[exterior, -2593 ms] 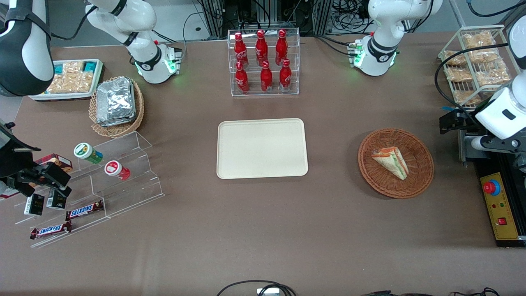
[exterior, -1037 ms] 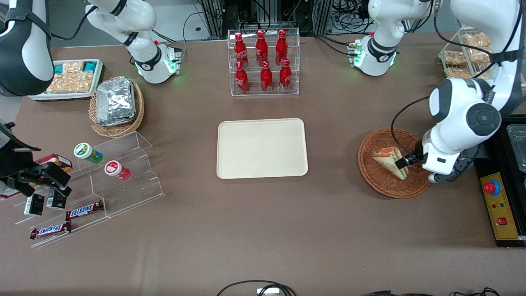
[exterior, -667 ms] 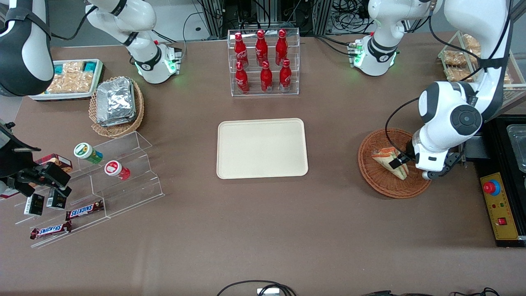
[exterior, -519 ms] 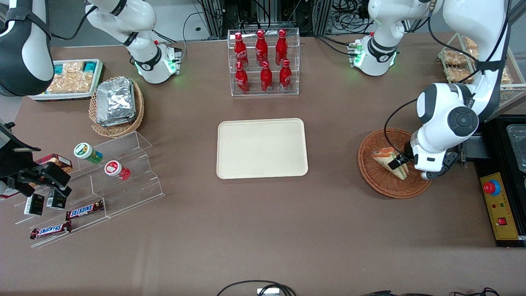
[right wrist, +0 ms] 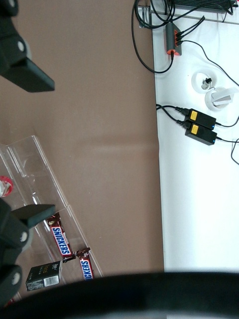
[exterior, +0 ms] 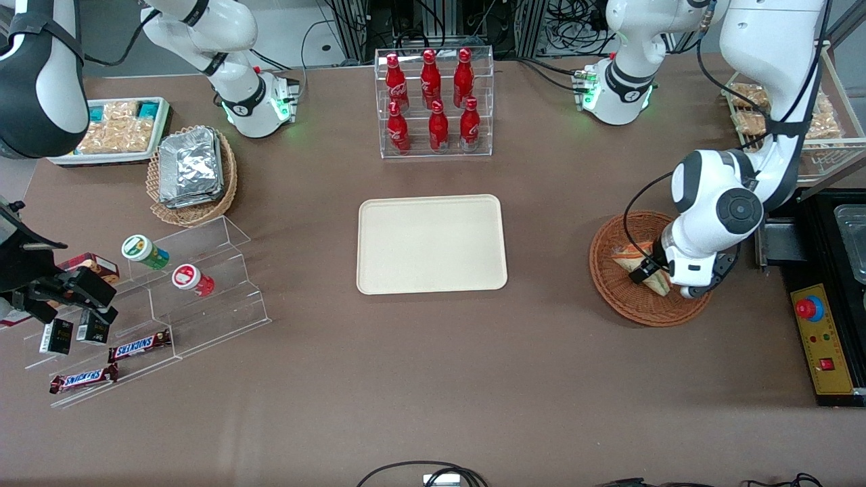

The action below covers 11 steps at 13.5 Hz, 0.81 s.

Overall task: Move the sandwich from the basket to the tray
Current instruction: 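Lower the left gripper and close it on the wrapped sandwich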

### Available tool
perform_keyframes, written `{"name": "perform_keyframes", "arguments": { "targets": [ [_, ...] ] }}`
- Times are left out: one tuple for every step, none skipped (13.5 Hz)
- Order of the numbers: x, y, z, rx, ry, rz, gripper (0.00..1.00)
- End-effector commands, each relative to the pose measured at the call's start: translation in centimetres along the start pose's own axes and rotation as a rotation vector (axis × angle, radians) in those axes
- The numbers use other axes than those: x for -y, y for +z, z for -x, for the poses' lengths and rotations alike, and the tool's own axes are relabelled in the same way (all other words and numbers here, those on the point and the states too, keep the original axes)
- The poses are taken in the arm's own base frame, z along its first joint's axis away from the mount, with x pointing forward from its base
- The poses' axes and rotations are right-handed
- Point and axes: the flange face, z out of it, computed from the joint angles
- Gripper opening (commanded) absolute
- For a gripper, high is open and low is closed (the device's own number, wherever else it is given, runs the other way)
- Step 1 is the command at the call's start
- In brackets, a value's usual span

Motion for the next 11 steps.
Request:
{"name": "perform_keyframes", "arguments": {
  "targets": [
    [0.0, 0.9, 0.4, -0.009, -0.027, -0.002, 1.0],
    [-0.1, 1.0, 0.3, -0.015, -0.033, 0.004, 1.0],
    [0.0, 1.5, 0.4, -0.011, -0.038, 0.001, 0.87],
    [0.0, 1.5, 0.4, -0.011, -0.04, 0.001, 0.64],
    [0.0, 1.5, 0.4, -0.01, -0.039, 0.0, 0.41],
    [0.0, 1.7, 0.5, -0.009, -0.038, -0.003, 0.22],
    [0.0, 1.7, 0.4, -0.009, -0.034, -0.004, 0.15],
    [-0.1, 1.7, 0.5, -0.013, -0.027, -0.007, 0.15],
    [0.0, 1.5, 0.4, -0.017, -0.022, -0.013, 0.15],
    [0.0, 1.1, 0.4, -0.021, -0.021, -0.013, 0.15],
    [-0.1, 0.1, 0.3, -0.024, -0.022, -0.013, 0.15]
  ]
}}
